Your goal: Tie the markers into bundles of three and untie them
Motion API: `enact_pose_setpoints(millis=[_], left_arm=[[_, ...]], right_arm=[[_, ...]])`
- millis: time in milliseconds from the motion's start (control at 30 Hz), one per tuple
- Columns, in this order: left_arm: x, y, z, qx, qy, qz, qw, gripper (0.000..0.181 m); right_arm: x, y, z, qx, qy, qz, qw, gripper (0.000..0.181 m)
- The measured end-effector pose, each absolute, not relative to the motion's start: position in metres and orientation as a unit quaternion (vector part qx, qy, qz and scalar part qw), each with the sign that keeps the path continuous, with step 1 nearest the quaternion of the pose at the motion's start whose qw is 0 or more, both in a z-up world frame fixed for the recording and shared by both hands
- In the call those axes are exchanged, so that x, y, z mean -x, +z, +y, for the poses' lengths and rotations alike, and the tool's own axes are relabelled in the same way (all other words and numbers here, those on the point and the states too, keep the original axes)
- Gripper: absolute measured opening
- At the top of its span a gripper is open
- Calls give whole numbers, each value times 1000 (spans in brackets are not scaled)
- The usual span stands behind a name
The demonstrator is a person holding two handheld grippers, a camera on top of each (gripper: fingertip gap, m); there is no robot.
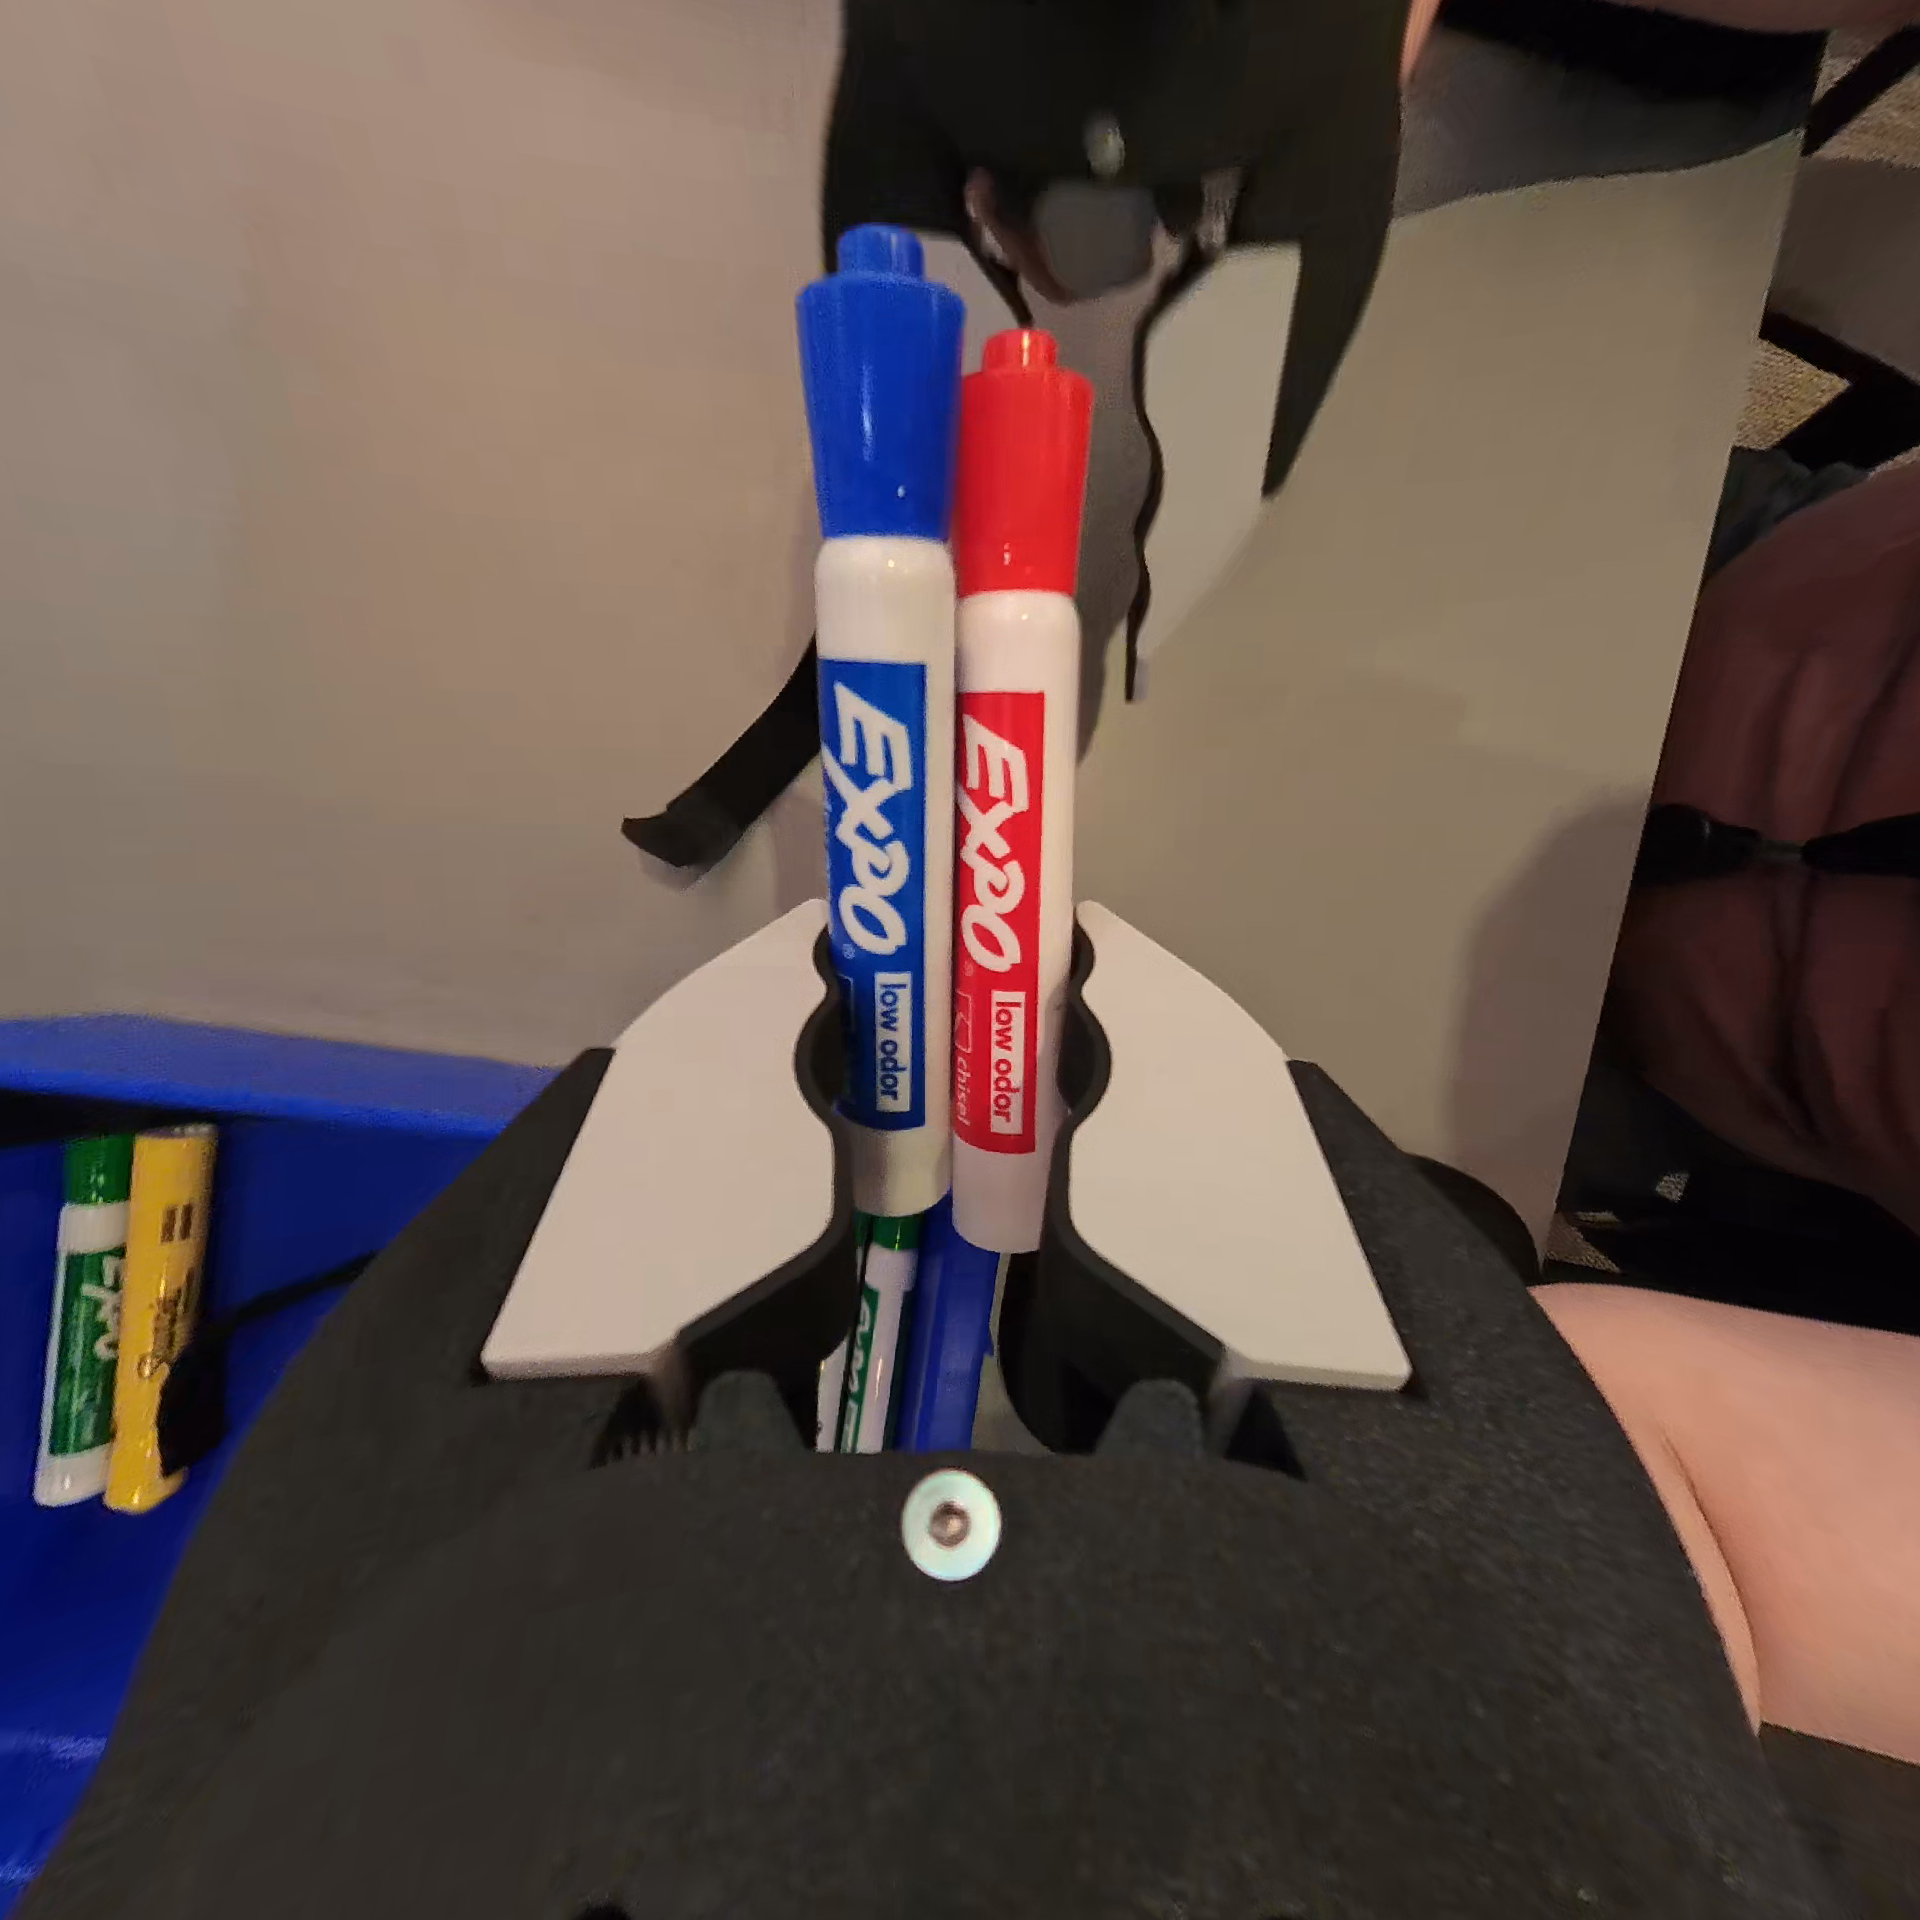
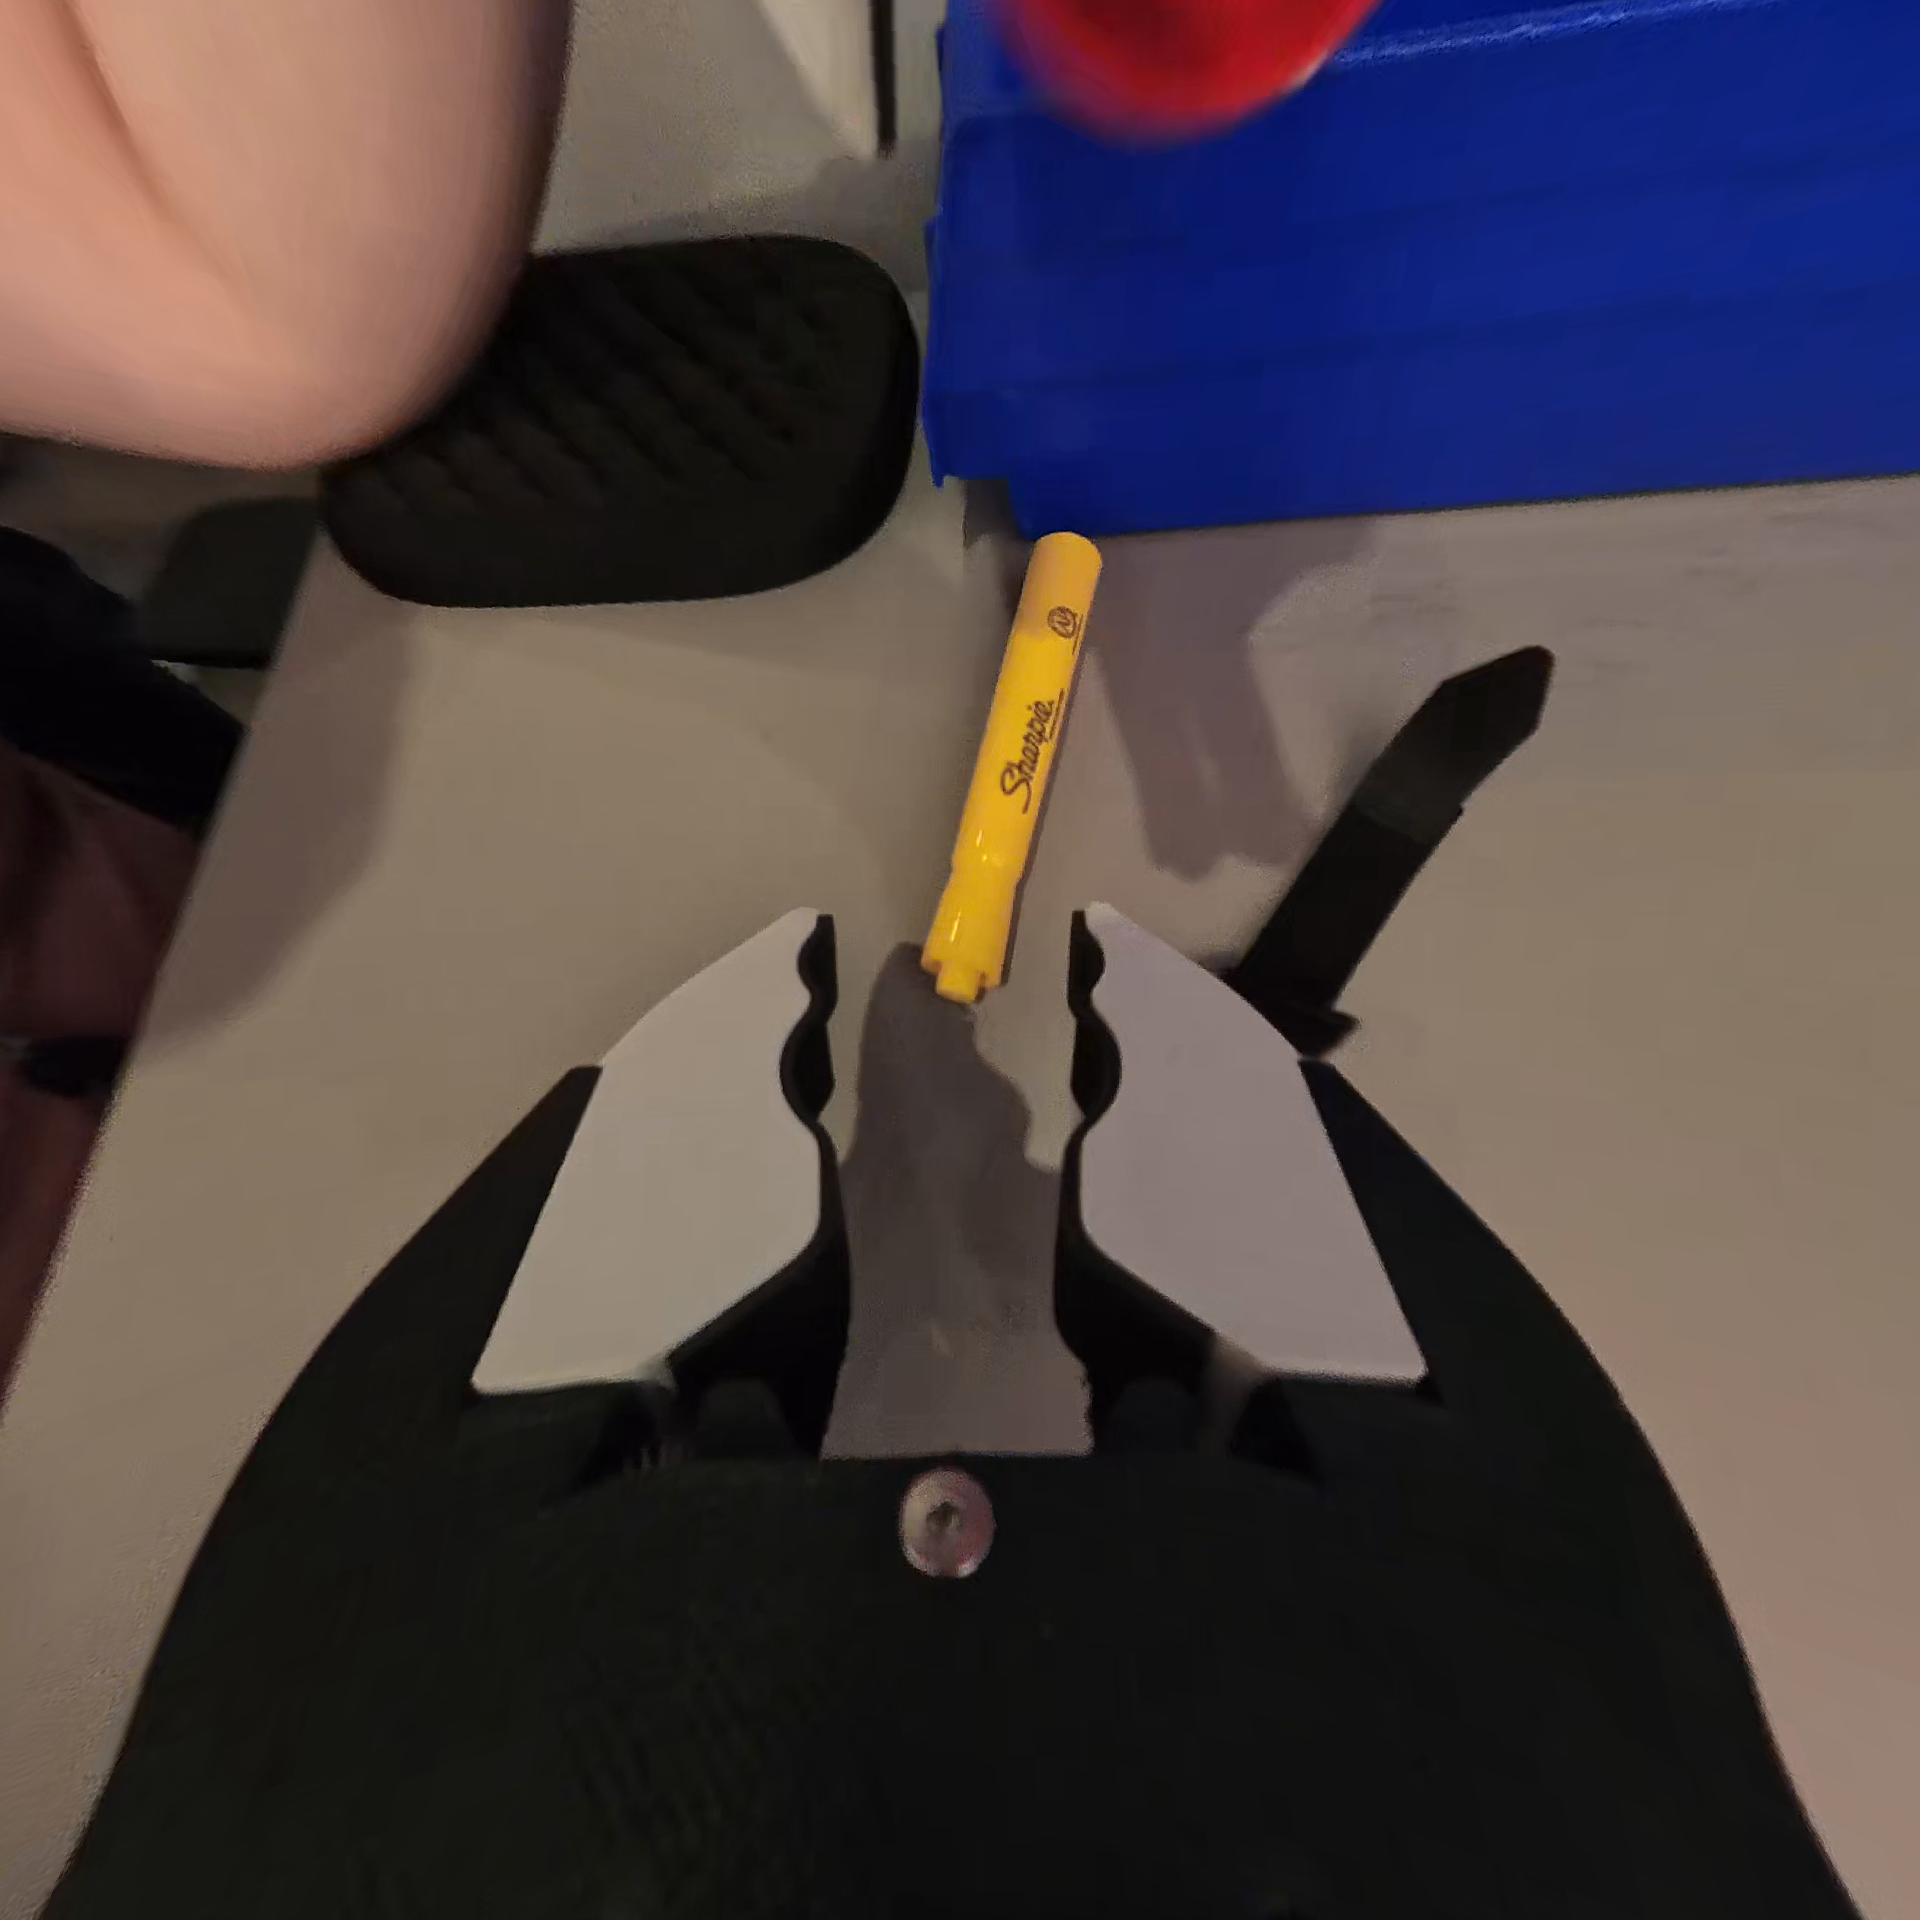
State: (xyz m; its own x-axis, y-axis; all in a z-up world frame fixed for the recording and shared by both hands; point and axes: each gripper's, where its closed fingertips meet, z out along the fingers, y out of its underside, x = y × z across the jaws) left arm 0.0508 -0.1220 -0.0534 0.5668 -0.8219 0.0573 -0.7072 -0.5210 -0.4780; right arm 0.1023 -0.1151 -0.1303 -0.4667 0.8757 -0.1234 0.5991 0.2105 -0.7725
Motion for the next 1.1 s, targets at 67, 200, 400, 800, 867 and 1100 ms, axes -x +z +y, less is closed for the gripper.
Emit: enact_pose_setpoints(millis=[67,200,400,800,867,1100], left_arm=[[-46,-51,-123,863,-136,438,212,38],[-39,-54,-124,869,-129,432,204,39],[-35,-66,-121,879,-112,428,177,38],[-44,-89,-111,879,-103,445,136,38],[-48,-94,-110,877,-105,451,125,38],[-64,-101,-105,868,-110,470,119,38]], right_arm=[[-94,-143,-120,486,371,-767,193,44],[-94,-167,-122,499,343,-776,175,44],[-93,-173,-119,485,335,-787,181,21],[-171,-75,-101,384,339,-833,208,20],[-181,-56,-101,372,358,-828,218,20],[-172,8,-63,402,430,-731,345,19]])
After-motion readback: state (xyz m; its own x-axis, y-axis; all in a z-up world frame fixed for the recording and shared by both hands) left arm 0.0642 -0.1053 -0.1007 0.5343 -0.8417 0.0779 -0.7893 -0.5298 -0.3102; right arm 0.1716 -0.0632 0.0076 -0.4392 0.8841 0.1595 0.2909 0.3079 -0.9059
